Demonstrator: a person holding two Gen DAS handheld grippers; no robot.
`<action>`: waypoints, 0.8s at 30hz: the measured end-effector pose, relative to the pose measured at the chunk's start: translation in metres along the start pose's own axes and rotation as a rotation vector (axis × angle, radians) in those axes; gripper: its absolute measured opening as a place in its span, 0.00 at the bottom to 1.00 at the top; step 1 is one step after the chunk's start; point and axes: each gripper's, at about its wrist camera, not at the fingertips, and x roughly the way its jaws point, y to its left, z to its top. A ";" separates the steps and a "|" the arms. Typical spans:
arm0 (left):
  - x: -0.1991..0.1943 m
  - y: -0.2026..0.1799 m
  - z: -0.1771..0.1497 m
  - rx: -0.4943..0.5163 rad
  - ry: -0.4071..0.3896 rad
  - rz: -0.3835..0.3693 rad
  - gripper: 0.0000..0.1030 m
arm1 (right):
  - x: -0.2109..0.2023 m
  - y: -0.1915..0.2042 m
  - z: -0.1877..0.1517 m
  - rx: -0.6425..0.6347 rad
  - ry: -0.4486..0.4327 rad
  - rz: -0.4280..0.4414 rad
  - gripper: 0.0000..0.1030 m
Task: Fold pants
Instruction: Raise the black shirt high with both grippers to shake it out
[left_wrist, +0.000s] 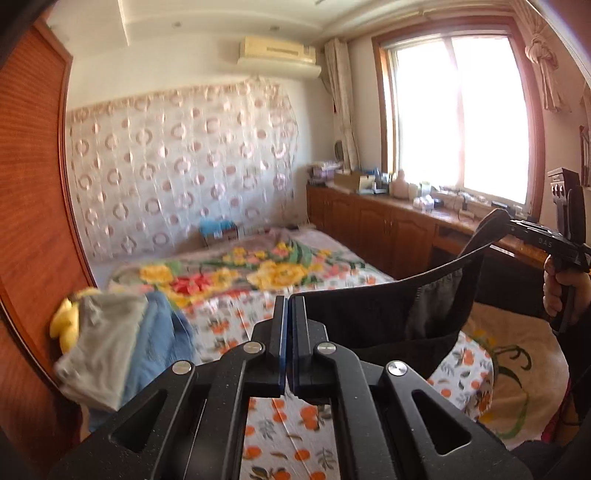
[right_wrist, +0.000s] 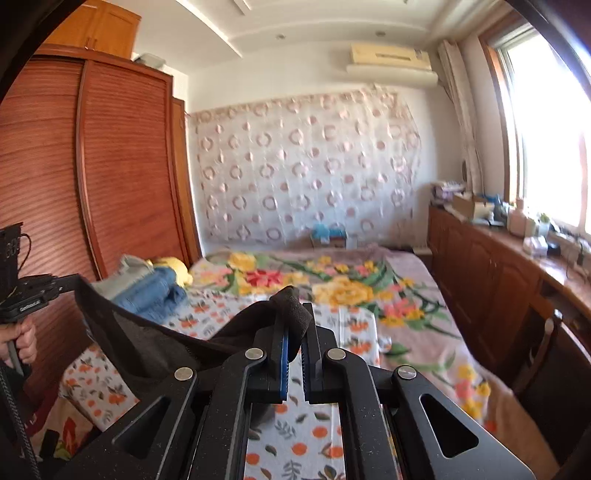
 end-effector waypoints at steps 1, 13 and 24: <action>-0.006 0.002 0.009 0.004 -0.022 0.005 0.03 | -0.006 0.001 0.007 -0.006 -0.017 0.005 0.05; 0.068 0.046 0.026 0.025 0.041 0.124 0.03 | 0.075 -0.019 0.020 -0.016 0.062 0.046 0.05; 0.055 0.046 0.073 0.046 -0.048 0.176 0.03 | 0.107 -0.005 0.074 -0.022 0.002 0.042 0.05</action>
